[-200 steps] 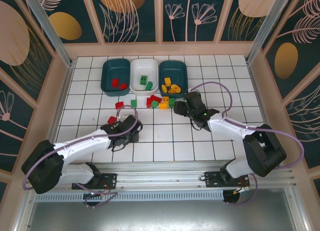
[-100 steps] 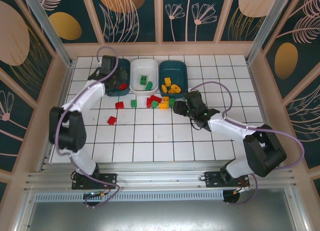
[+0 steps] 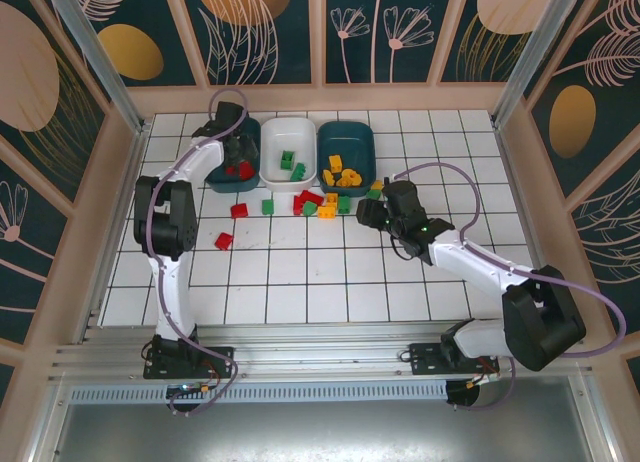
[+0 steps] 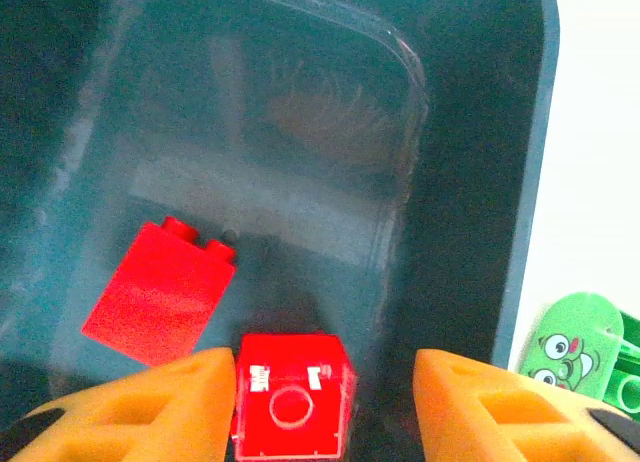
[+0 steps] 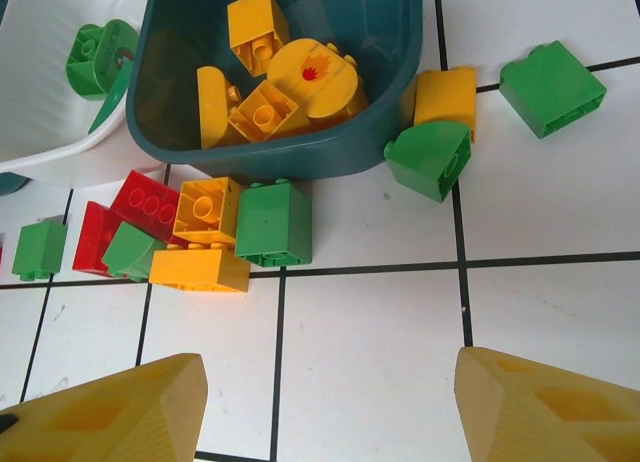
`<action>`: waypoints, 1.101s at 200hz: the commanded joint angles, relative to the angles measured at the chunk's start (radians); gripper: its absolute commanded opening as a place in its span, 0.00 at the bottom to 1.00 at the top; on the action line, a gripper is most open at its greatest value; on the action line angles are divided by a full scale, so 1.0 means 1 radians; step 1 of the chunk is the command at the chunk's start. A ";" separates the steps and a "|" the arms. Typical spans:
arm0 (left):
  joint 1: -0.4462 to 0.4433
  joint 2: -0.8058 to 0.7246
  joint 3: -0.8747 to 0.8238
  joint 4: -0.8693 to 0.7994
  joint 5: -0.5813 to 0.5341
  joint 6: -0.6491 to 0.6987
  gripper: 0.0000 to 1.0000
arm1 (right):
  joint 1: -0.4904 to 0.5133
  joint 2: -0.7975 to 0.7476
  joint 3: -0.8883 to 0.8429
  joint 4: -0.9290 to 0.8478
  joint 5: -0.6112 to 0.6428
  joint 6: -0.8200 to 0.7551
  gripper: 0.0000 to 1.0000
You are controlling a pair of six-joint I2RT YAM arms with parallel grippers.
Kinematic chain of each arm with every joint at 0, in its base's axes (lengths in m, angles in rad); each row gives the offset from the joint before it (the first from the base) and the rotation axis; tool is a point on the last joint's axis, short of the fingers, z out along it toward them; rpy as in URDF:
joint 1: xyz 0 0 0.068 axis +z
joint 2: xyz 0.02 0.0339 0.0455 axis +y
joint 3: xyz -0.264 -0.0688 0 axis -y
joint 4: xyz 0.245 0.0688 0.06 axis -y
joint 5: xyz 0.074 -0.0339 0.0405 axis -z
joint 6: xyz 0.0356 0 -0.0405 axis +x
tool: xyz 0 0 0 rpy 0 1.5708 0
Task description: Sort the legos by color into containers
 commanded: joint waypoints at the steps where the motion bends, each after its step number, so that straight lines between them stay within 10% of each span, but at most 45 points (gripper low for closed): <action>1: 0.009 -0.084 -0.001 -0.047 -0.058 0.003 0.62 | -0.002 0.014 0.020 -0.006 -0.018 -0.014 0.67; 42: 0.010 -0.288 -0.158 -0.006 -0.073 0.003 0.69 | -0.002 0.014 0.029 -0.003 -0.020 -0.007 0.67; 108: 0.007 -0.648 -0.926 0.272 -0.023 -0.085 0.81 | 0.048 0.062 0.036 0.025 -0.041 0.007 0.67; 220: -0.107 -0.659 -1.137 0.415 0.087 -0.109 0.79 | 0.079 0.044 0.038 0.000 -0.009 0.018 0.67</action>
